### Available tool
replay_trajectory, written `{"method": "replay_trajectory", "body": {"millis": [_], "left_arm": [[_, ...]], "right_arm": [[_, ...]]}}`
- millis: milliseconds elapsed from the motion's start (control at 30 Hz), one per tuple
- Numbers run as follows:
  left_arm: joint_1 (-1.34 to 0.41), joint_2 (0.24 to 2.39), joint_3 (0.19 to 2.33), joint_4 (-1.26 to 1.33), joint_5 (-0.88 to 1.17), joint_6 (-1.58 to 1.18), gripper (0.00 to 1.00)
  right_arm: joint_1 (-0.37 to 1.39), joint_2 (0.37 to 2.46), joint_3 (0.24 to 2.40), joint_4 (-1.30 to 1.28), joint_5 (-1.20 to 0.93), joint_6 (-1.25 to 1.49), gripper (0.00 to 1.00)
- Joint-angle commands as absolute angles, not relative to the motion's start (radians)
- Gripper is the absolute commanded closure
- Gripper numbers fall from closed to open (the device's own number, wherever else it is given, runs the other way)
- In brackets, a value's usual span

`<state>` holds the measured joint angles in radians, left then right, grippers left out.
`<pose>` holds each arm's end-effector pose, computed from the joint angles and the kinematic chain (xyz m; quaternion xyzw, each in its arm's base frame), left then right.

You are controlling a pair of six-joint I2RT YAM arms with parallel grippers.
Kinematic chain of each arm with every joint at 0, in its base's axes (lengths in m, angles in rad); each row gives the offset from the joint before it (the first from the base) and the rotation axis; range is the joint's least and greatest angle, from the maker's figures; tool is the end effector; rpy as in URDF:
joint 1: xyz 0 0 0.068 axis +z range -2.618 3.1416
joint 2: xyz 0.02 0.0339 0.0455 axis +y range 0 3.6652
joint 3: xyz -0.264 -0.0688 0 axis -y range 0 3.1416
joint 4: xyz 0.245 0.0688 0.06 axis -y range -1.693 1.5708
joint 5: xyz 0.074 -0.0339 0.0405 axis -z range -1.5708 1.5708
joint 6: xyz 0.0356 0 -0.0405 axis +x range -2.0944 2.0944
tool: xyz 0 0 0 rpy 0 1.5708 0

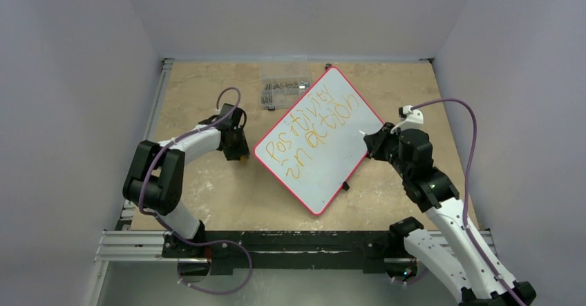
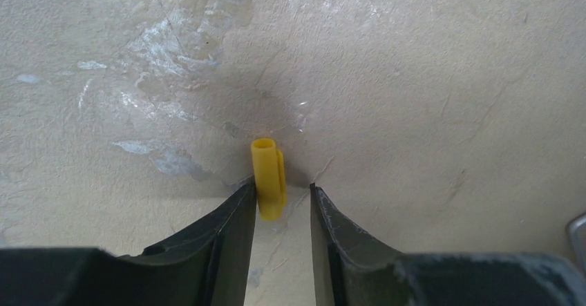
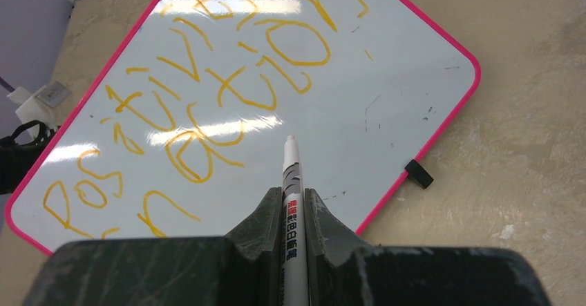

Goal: Write a sentence on the whiteboard
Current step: Pick up the pen cap from the center of the board.

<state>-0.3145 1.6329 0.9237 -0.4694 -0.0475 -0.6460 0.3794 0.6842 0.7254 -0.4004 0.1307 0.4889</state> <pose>0.2889 -0.0922 0.1617 -0.1663 0.9664 -0.0693 0.1835 0.1504 0.0550 0.3120 0.0820 0.8170 0.1903 0.5381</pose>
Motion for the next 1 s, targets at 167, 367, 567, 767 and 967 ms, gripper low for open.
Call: {"method": "replay_trajectory", "body": {"millis": [167,367,567,767,967], "left_arm": [[-0.314,1.698,0.939,-0.407,-0.02,-0.666,0.69],[-0.314,1.69,0.918,-0.392,-0.023,-0.66,0.93],[-0.335,1.572,0.847,-0.369,-0.006,-0.605,1.0],[-0.338,1.374,0.822,-0.436,0.065,-0.52,1.0],[-0.352,1.243,0.834,-0.539,0.124,-0.51,1.0]], "right_arm": [[0.383,0.674,0.773,-0.39,0.129,0.477,1.0],[0.382,0.673,0.776,-0.393,0.132,0.478,1.0],[0.383,0.69,0.786,-0.395,0.13,0.476,1.0],[0.383,0.709,0.851,-0.372,0.032,0.445,1.0],[0.382,0.713,0.905,-0.353,-0.088,0.448,1.0]]}}
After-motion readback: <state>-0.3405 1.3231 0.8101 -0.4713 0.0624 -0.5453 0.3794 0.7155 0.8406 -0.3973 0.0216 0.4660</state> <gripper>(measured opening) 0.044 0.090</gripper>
